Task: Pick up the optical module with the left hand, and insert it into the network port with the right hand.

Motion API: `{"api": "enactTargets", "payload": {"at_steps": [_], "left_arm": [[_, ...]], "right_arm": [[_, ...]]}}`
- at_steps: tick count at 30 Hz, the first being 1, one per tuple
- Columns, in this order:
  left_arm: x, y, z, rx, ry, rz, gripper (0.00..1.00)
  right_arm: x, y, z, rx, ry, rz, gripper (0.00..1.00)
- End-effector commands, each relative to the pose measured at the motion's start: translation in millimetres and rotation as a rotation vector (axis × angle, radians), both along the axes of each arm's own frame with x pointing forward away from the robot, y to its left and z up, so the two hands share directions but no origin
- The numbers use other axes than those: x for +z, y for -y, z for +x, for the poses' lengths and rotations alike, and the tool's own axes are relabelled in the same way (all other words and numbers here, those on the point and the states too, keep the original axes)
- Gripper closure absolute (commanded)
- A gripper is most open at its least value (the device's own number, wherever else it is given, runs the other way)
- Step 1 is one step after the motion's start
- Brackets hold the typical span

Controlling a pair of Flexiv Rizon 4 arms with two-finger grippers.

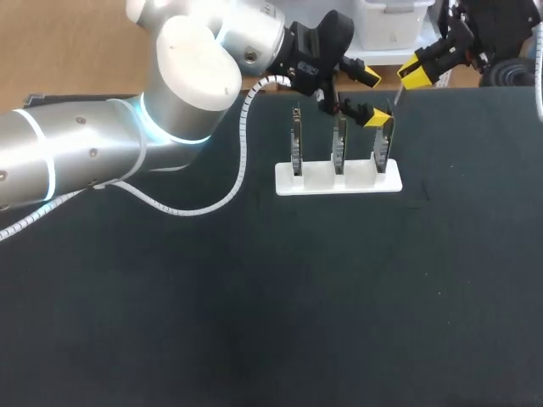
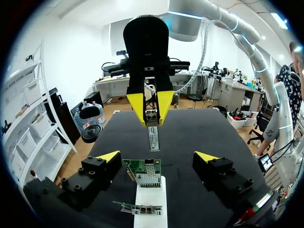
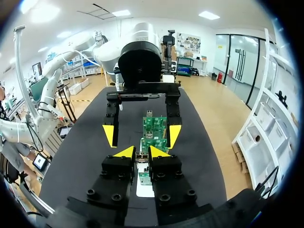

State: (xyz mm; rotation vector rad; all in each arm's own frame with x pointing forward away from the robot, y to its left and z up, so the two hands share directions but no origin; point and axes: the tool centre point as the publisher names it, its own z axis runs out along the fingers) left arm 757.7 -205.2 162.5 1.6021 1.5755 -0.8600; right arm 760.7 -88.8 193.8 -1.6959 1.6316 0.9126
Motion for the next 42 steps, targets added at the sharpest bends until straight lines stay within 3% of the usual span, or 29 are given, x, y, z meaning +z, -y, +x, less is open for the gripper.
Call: {"api": "enactTargets", "payload": {"at_steps": [1, 42], "left_arm": [[-0.6, -0.2, -0.5, 0.001, 0.003, -0.001, 0.00], [-0.6, -0.2, -0.5, 0.001, 0.003, -0.001, 0.00]], "right_arm": [[-1.5, -0.8, -4.1, -0.005, 0.003, 0.000, 1.00], [-4.8, -5.8, 4.8, 0.016, -0.011, -0.100, 1.00]]}}
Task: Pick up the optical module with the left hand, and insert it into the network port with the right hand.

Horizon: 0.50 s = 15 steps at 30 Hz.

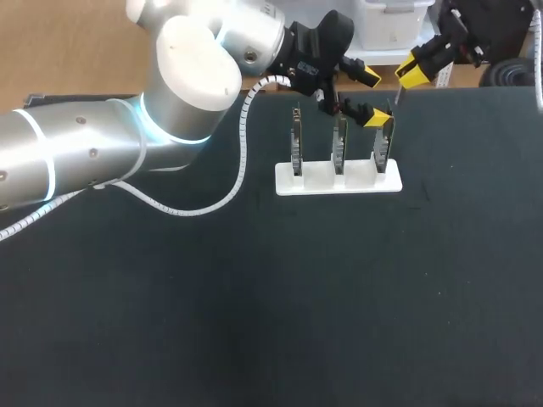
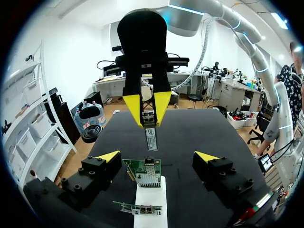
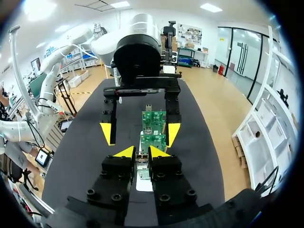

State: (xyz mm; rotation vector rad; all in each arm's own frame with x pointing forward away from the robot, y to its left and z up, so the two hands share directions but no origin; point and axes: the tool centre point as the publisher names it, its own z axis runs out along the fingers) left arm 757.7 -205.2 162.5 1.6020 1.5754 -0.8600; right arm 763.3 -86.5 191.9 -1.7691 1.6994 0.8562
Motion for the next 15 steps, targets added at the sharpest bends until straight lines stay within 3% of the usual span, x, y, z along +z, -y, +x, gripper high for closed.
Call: {"api": "enactTargets", "payload": {"at_steps": [1, 15], "left_arm": [[-0.7, -0.2, -0.5, 0.001, 0.002, -0.001, 0.00], [-0.7, -0.2, -0.5, 0.001, 0.002, -0.001, 0.00]], "right_arm": [[-3.5, -4.2, 2.1, 0.007, -0.004, -0.004, 1.00], [-7.2, -8.7, 1.2, 0.025, -0.013, -0.028, 1.00]]}}
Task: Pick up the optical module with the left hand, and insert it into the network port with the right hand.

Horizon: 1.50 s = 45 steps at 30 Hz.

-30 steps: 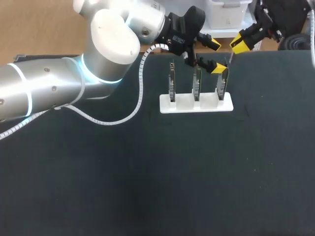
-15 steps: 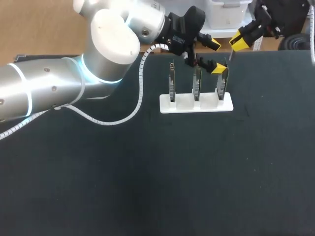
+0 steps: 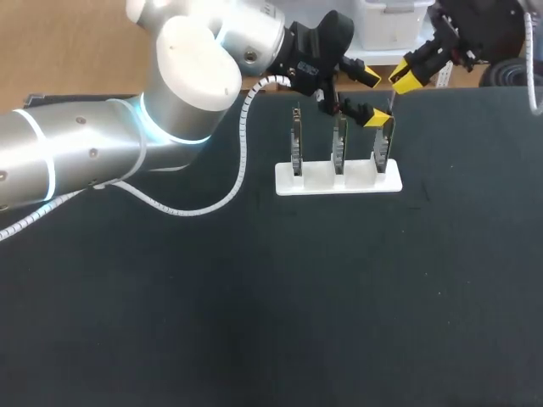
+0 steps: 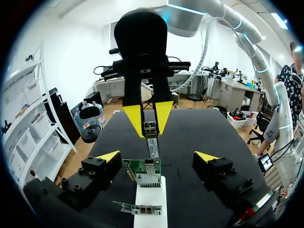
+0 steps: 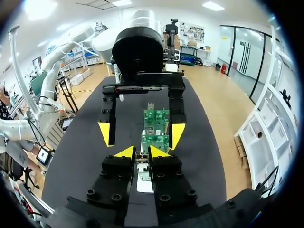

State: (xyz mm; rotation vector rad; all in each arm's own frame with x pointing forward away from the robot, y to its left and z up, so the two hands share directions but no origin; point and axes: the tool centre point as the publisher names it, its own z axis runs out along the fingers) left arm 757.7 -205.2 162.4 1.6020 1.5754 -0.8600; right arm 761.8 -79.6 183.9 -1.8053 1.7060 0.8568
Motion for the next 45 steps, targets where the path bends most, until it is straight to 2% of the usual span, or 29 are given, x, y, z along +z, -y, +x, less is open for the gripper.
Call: {"api": "enactTargets", "payload": {"at_steps": [1, 45], "left_arm": [[-0.6, -0.2, -0.5, 0.001, 0.003, -0.001, 0.00], [-0.6, -0.2, -0.5, 0.001, 0.003, -0.001, 0.00]], "right_arm": [[0.8, -1.7, 2.6, 0.005, -0.004, -0.005, 1.00], [-9.9, -2.6, -0.4, -0.024, 0.021, -0.049, 1.00]]}}
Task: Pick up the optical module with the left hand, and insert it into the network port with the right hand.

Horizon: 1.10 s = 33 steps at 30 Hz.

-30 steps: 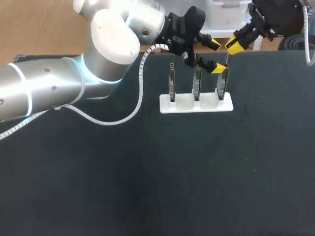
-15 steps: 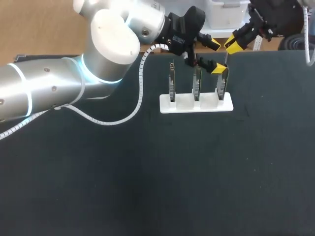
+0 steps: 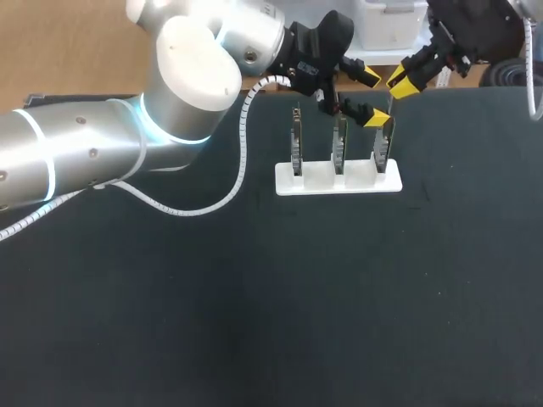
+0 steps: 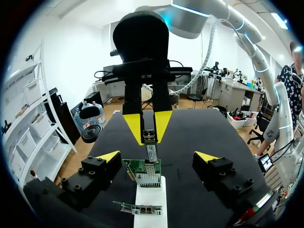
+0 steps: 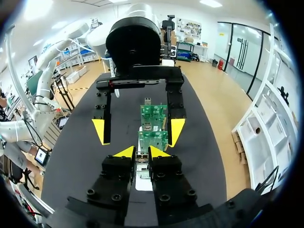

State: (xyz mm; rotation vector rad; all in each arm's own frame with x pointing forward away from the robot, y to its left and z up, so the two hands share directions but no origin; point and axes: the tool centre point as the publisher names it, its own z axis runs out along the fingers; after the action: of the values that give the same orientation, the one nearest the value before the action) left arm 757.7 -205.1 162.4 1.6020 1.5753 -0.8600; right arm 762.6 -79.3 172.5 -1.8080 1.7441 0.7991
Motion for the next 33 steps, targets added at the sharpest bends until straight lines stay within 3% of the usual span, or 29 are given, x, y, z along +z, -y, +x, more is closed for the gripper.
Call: {"api": "enactTargets", "payload": {"at_steps": [1, 33], "left_arm": [[-0.6, -0.2, -0.5, 0.001, 0.002, -0.001, 0.00], [-0.6, -0.2, -0.5, 0.001, 0.002, -0.001, 0.00]], "right_arm": [[1.5, -2.3, -0.8, 0.002, 0.004, -0.008, 1.00], [-2.0, -3.0, 8.5, 0.000, 0.011, -0.003, 1.00]]}}
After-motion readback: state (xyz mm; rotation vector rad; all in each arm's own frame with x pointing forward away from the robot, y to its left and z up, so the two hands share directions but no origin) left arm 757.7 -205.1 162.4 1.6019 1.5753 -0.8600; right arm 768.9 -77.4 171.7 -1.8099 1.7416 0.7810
